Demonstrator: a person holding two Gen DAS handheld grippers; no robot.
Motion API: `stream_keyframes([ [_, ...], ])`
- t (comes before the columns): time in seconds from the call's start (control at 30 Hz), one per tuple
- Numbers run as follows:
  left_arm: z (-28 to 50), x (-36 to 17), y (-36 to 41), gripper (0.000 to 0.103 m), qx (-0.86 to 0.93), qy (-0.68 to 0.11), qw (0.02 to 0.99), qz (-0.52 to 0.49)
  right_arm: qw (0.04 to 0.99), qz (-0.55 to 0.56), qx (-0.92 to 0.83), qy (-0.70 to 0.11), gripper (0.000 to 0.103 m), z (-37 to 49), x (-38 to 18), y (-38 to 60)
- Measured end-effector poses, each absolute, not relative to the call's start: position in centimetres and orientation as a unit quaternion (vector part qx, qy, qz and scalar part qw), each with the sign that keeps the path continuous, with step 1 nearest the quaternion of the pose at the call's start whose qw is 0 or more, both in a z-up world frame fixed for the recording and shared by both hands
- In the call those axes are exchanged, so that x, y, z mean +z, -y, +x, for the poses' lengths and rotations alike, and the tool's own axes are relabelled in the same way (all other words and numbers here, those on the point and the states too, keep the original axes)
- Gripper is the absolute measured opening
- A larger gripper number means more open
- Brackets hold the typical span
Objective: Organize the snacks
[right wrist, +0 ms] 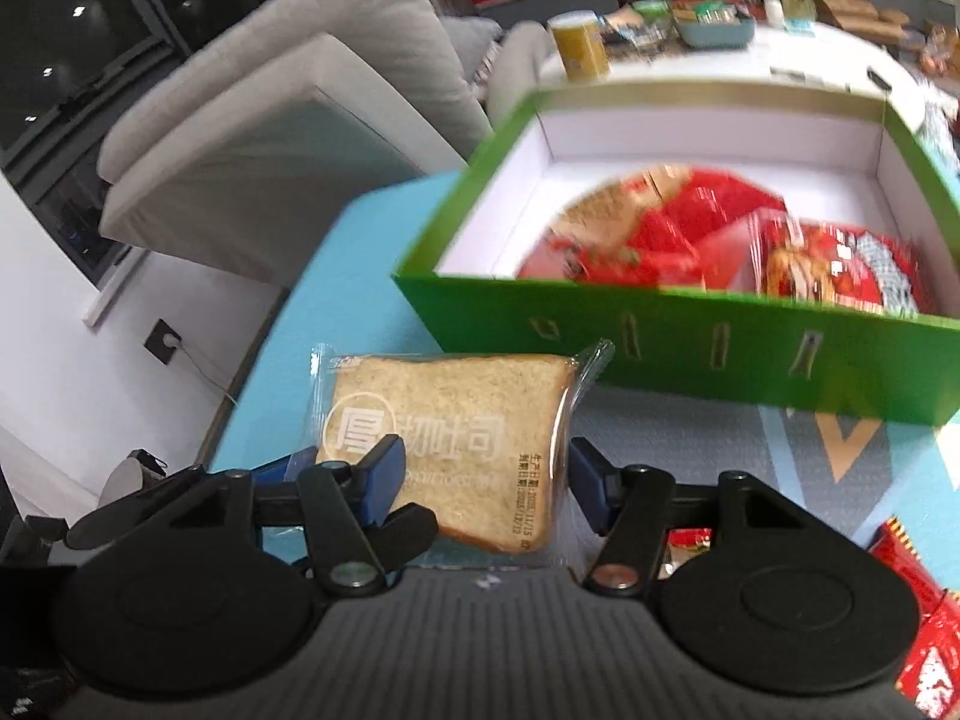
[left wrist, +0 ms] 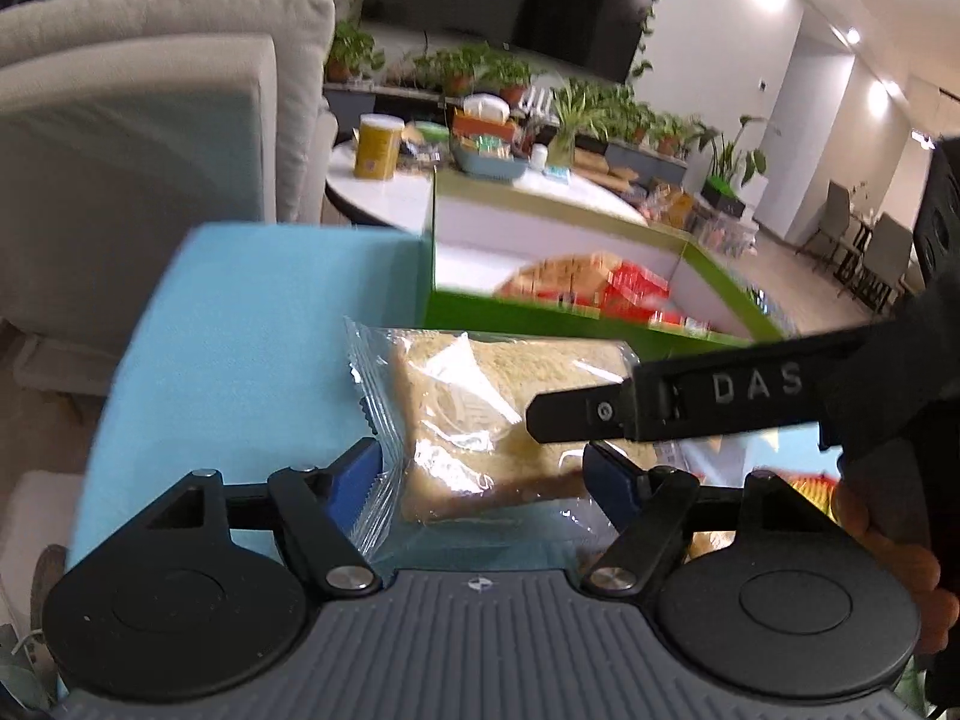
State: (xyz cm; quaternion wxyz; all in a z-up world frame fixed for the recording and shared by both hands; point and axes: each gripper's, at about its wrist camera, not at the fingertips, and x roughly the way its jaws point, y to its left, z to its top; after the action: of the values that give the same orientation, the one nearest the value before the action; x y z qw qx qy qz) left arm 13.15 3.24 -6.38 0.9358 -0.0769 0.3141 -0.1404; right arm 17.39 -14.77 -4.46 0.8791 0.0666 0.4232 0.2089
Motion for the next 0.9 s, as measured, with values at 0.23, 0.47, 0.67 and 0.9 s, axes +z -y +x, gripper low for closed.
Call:
stream_keyframes([
  [0.23, 11.8, -2.8, -2.6, 0.072, -0.143, -0.271, 0.95, -0.062, 0.898, 0.072, 0.216, -0.377, 0.058, 15.8, -1.4, 15.3],
  [0.47, 11.3, 0.4, -1.0, 0.073, -0.15, -0.231, 0.96, -0.046, 0.914, 0.084, 0.217, -0.332, 0.058, 15.4, 1.5, 16.5],
  [0.67, 12.9, 2.5, 1.0, 0.073, -0.157, -0.219, 0.963, -0.022, 0.924, 0.1, 0.211, -0.303, 0.058, 16.1, 3.1, 17.9],
  [0.9, 16.4, 3.9, 3.0, 0.074, -0.163, -0.221, 0.962, -0.007, 0.932, 0.121, 0.196, -0.279, 0.058, 18.7, 4.3, 19.5],
])
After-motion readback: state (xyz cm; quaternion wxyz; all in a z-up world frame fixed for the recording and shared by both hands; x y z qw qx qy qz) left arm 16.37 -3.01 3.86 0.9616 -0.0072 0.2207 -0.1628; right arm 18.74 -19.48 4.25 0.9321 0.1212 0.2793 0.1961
